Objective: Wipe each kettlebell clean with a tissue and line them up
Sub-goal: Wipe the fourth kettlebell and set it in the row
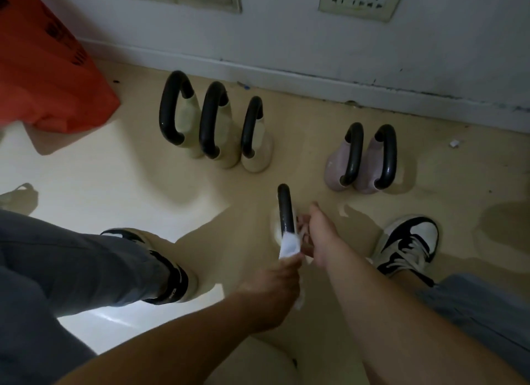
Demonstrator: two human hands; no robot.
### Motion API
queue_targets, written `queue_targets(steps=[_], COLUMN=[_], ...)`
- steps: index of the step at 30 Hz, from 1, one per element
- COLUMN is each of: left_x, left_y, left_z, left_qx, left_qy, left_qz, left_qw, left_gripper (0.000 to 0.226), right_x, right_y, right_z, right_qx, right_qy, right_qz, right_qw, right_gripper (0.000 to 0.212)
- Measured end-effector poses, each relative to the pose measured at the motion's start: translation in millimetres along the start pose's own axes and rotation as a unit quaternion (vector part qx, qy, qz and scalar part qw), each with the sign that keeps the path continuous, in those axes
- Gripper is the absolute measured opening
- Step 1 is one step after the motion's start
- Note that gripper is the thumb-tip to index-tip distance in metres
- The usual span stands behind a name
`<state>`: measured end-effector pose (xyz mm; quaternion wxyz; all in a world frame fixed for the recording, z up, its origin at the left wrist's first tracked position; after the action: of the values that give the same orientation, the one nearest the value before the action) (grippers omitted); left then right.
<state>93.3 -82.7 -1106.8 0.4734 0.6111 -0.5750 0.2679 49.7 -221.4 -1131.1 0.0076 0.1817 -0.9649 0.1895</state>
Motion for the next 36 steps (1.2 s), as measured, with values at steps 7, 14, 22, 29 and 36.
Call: queue_targets(steps=[7,14,22,29,36], left_x=[16.8,86.3,91.3,107.2,102.2], left_y=[-63.3,-7.6,-66.4,-142.2,-112.9], left_z=[-21.8,20.3,-13.7,10.2,93.2], left_qx=[0.356,0.476,0.505,0.514,0.407], left_qy=[0.098,0.195,0.273,0.333,0.126], left_qz=[-0.371,-0.723,-0.673,-0.543,-0.638], left_qw=[0.852,0.462,0.466,0.575,0.641], left_gripper=[0.035,0.035,0.039,0.043,0.045], right_x=[-3.9,-0.2,-0.3,-2.0,0.0], right_y=[4.7,-1.2,2.2,-0.9,-7.2], right_z=[-2.2,-8.3,-3.0,-2.2,0.2], right_qx=[0.044,0.020,0.035,0.049,0.031], right_qy=[-0.024,-0.054,-0.007,-0.017,-0.068], right_qz=[-0.045,-0.078,-0.046,-0.065,-0.079], right_qw=[0.998,0.995,0.998,0.997,0.994], right_gripper=[0.048,0.066,0.059,0.067,0.069])
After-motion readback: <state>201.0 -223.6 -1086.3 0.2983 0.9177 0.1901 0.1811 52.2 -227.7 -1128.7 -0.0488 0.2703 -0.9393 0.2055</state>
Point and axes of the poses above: each hand's wrist, its own z-axis towards the middle knuckle, its own x-axis out of the back of the hand, y = z × x, the point moved 5 cm from there along z, towards the middle knuckle, and after that the axes turned 5 degrees about y, right-handed, at the moved point
